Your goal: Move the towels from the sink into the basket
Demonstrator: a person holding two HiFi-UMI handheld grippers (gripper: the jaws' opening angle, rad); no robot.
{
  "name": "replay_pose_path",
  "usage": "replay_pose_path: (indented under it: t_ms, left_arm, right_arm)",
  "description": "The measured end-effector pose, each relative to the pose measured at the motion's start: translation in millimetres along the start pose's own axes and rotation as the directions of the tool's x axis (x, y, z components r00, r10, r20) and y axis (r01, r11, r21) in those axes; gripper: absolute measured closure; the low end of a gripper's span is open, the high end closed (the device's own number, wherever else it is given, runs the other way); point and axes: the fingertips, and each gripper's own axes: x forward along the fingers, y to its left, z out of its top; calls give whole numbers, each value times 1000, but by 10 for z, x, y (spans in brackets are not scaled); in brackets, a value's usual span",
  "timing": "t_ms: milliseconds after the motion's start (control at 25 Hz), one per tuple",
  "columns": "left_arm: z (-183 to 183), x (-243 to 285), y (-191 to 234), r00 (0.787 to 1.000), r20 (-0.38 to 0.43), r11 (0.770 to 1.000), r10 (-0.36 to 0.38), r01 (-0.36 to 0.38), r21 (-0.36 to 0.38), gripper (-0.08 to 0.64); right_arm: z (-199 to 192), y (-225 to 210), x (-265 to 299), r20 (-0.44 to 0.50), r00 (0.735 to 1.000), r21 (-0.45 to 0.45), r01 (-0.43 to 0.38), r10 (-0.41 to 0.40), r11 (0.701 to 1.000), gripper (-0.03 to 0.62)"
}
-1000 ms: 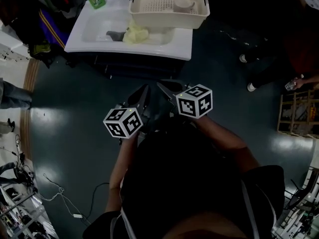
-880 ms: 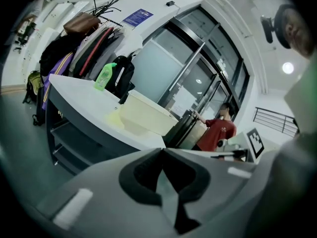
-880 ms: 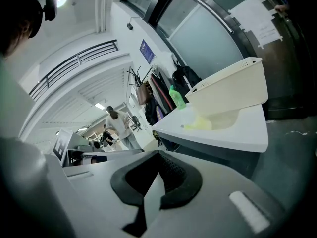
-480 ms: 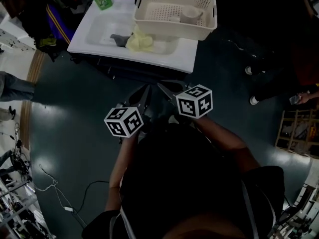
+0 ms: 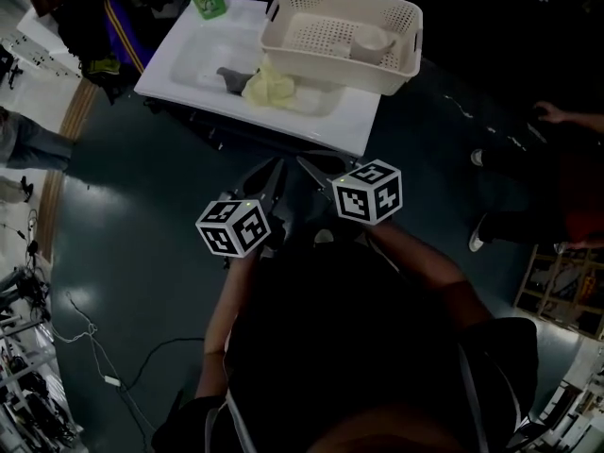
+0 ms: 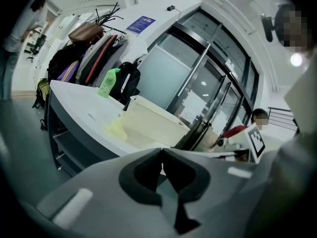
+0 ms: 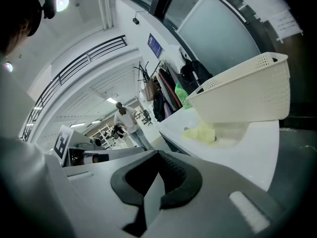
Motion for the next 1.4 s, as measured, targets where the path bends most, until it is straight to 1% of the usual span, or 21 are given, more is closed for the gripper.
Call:
replay_pose_path:
  t_ms: [240, 520, 680, 920, 1120, 1400]
  left_arm:
    - [-47, 74, -15, 999, 19, 999, 49, -48, -22, 553]
    - [-75, 59, 39, 996, 10, 996, 86, -86, -22, 553]
    - [-48, 28, 146, 995, 14, 994, 103, -103, -19, 554]
    - [70, 152, 369, 996, 19, 996, 91, -90, -29, 552]
    - [288, 320, 551, 997, 11, 997, 72, -72, -10, 554]
    - [552, 472, 905, 998, -5, 998, 61, -61, -18, 554]
  right_arm:
    - [-13, -100, -24, -32, 999, -25, -40, 39, 999, 600]
    - [54, -168, 37, -38, 998, -35, -57, 55, 998, 600]
    - [50, -216, 103, -40, 998, -32, -49, 48, 998, 600]
    - [82, -337, 219, -36, 999, -29, -4, 3, 1000, 600]
    - [290, -433, 420, -21, 1000, -42, 22, -23, 999, 600]
    - [512, -557, 800, -27, 999, -31, 45, -46, 999, 600]
